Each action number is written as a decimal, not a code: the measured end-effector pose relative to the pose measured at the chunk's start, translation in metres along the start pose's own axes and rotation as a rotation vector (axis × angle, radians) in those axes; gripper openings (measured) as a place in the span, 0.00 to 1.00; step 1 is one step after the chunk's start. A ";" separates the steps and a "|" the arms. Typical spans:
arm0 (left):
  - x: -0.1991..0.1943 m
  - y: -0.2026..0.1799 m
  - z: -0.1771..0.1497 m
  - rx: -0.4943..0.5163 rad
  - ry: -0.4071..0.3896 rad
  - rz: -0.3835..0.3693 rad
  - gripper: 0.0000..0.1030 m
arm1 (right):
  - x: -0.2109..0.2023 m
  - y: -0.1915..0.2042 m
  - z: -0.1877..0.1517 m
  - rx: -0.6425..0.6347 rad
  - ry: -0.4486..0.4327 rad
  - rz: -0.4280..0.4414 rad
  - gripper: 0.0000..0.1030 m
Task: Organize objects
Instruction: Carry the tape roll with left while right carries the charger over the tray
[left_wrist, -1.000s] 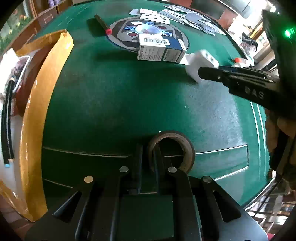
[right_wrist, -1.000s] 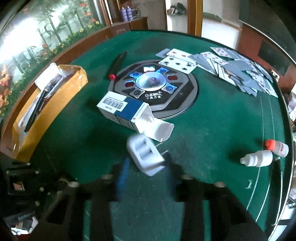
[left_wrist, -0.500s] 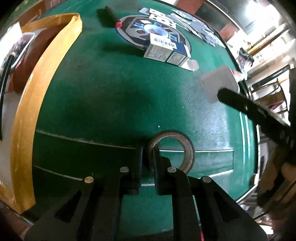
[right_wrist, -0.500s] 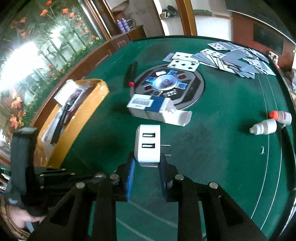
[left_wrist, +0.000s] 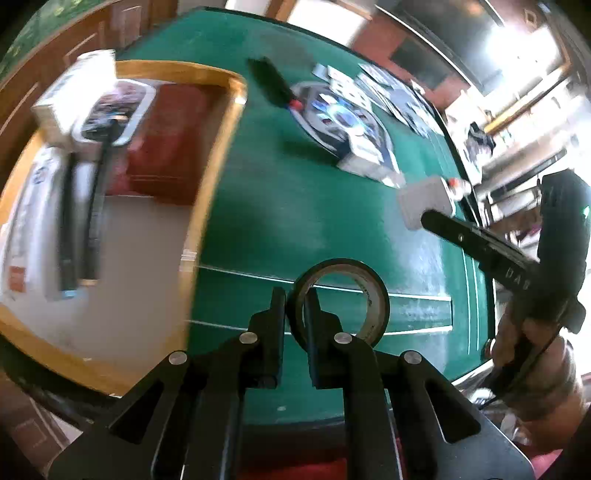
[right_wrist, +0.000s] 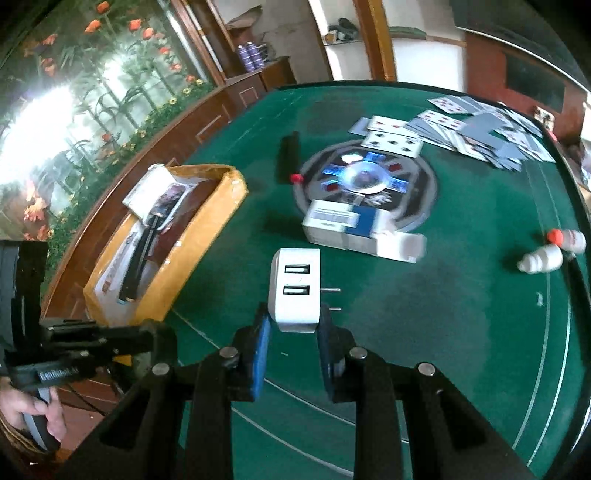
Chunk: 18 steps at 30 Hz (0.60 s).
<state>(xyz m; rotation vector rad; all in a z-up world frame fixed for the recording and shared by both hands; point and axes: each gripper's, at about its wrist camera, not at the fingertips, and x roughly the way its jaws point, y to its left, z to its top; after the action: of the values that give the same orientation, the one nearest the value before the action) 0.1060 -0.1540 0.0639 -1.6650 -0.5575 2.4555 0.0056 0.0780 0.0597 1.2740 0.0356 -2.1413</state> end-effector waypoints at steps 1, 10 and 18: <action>-0.005 0.007 0.002 -0.011 -0.008 0.005 0.09 | 0.002 0.006 0.002 -0.008 0.000 0.006 0.22; -0.046 0.071 0.010 -0.107 -0.078 0.057 0.09 | 0.029 0.079 0.020 -0.111 0.024 0.088 0.22; -0.057 0.138 0.009 -0.209 -0.075 0.134 0.09 | 0.049 0.141 0.032 -0.215 0.048 0.156 0.22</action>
<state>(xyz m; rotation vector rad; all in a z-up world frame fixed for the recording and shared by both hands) 0.1334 -0.3008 0.0657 -1.7428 -0.7594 2.6442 0.0402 -0.0697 0.0783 1.1634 0.1762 -1.9174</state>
